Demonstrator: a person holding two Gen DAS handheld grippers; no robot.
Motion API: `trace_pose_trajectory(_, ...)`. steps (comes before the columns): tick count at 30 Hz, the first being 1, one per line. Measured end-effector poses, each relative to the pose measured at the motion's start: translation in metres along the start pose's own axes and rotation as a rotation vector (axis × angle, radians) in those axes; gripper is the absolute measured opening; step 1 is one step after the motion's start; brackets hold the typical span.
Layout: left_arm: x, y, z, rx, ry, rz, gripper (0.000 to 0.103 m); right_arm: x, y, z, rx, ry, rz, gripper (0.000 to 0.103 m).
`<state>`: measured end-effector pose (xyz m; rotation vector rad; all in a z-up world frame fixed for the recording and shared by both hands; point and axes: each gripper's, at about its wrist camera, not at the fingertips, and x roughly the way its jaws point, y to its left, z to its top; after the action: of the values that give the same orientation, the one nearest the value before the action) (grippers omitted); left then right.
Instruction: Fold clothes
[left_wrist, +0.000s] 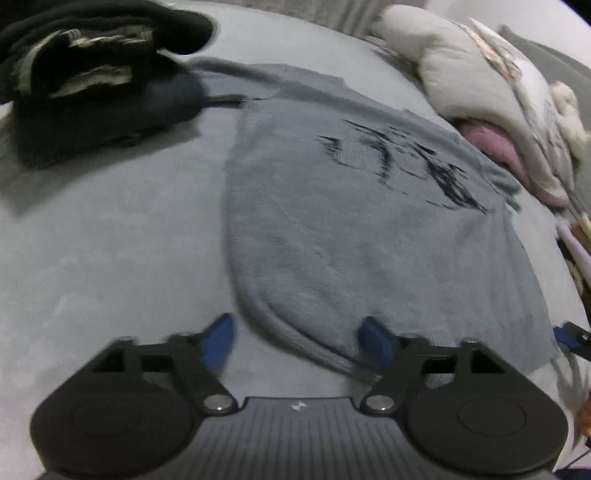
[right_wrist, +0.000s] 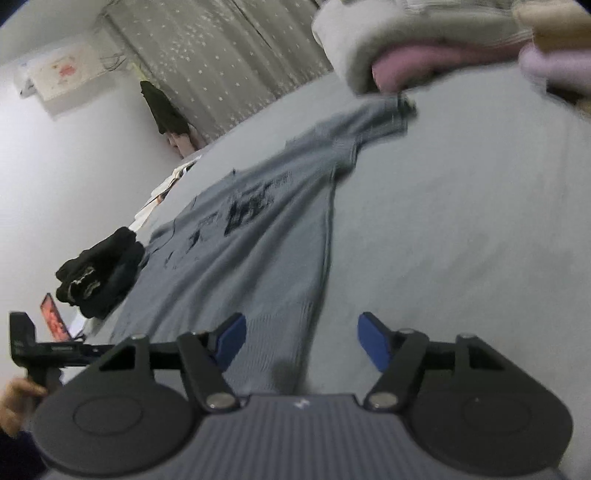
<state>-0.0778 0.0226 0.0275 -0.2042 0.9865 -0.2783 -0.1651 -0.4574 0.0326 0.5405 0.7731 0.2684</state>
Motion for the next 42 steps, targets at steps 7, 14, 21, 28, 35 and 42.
trace_pose_trajectory(7,-0.001,-0.012,0.007,0.007,-0.001,-0.069,0.009,0.023,0.044,0.001,-0.092,0.048,-0.139,0.005)
trace_pose_trajectory(14,-0.031,0.003,0.009,-0.079,-0.018,-0.090,0.009,0.005,0.061,0.021,-0.181,-0.001,-0.203,0.005)
trace_pose_trajectory(21,-0.072,-0.005,0.025,-0.117,-0.012,-0.127,0.012,-0.022,0.075,0.037,-0.223,-0.054,-0.220,0.004)
trace_pose_trajectory(28,-0.067,0.016,0.020,-0.179,0.042,-0.064,0.014,-0.015,0.052,0.028,-0.175,0.007,-0.244,0.004)
trace_pose_trajectory(35,-0.055,0.034,-0.008,-0.164,0.123,0.005,0.032,-0.023,0.022,0.011,-0.091,-0.008,-0.216,0.018)
trace_pose_trajectory(42,-0.030,0.017,-0.026,-0.139,0.146,-0.065,0.072,-0.033,-0.004,-0.012,-0.004,-0.023,-0.115,0.058)
